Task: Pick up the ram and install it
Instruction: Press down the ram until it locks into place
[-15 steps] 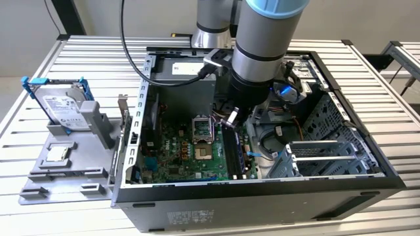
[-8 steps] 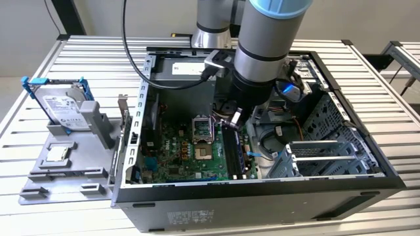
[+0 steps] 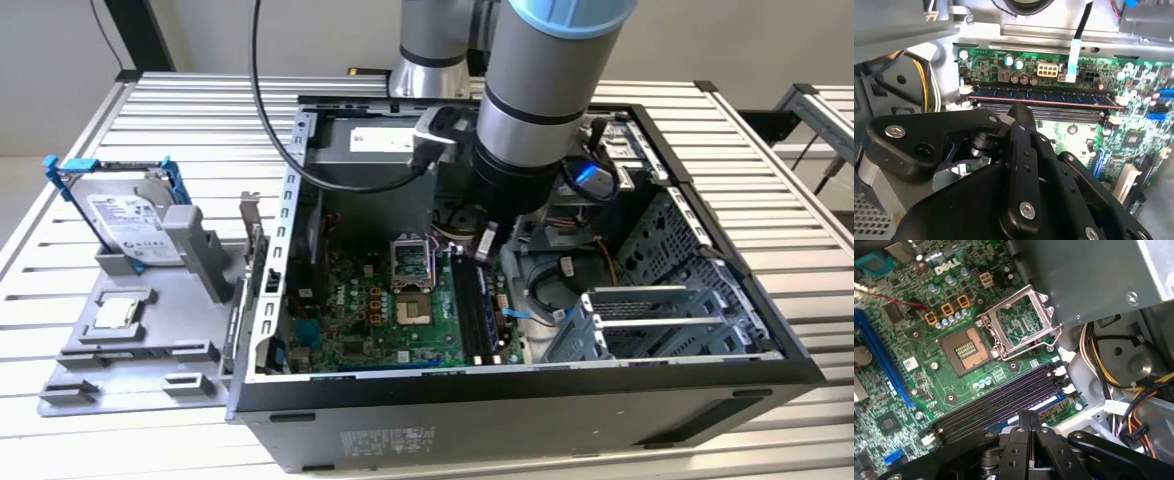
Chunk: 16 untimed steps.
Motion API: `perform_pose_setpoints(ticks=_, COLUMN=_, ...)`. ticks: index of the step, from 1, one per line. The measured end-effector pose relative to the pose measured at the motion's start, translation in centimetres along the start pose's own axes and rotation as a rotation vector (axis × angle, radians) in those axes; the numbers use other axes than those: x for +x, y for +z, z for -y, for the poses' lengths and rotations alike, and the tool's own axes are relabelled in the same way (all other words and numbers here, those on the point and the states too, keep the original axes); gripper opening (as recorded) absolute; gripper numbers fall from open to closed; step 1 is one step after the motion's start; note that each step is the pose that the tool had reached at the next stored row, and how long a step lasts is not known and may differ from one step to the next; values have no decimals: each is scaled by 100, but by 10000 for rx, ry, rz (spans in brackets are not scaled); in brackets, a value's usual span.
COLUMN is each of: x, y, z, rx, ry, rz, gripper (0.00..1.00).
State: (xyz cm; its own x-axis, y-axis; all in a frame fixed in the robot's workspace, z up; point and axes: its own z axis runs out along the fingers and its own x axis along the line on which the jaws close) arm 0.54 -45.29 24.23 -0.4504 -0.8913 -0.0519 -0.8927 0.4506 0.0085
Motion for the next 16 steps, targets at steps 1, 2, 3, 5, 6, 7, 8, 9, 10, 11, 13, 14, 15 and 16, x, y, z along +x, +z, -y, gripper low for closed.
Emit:
perform_pose_setpoints(ticks=1, x=0, y=0, z=0, rx=2, ry=-163, rz=4, gripper=0)
perform_pose_setpoints(ticks=2, x=-1, y=0, z=2, rx=3, ry=-293, rz=6, gripper=0)
perform_pose_setpoints(ticks=3, x=-4, y=0, z=7, rx=0, ry=-381, rz=7, gripper=0)
perform_pose_setpoints(ticks=5, x=-7, y=0, z=14, rx=-10, ry=-583, rz=5, gripper=0)
perform_pose_setpoints(ticks=6, x=-8, y=0, z=16, rx=-14, ry=-698, rz=5, gripper=0)
perform_pose_setpoints(ticks=7, x=-9, y=0, z=17, rx=-18, ry=-817, rz=6, gripper=0)
perform_pose_setpoints(ticks=8, x=-9, y=0, z=17, rx=-18, ry=-940, rz=8, gripper=0)
perform_pose_setpoints(ticks=9, x=-9, y=0, z=18, rx=-11, ry=-1078, rz=14, gripper=0)
perform_pose_setpoints(ticks=10, x=-9, y=1, z=19, rx=1, ry=-1227, rz=21, gripper=0)
perform_pose_setpoints(ticks=11, x=-9, y=1, z=19, rx=15, ry=-1374, rz=31, gripper=0)
perform_pose_setpoints(ticks=13, x=-9, y=1, z=19, rx=44, ry=-1648, rz=49, gripper=0)
perform_pose_setpoints(ticks=14, x=-9, y=1, z=19, rx=60, ry=-1797, rz=59, gripper=0)
perform_pose_setpoints(ticks=15, x=-9, y=1, z=18, rx=73, ry=-1935, rz=67, gripper=0)
perform_pose_setpoints(ticks=16, x=-9, y=0, z=19, rx=85, ry=-2075, rz=72, gripper=0)
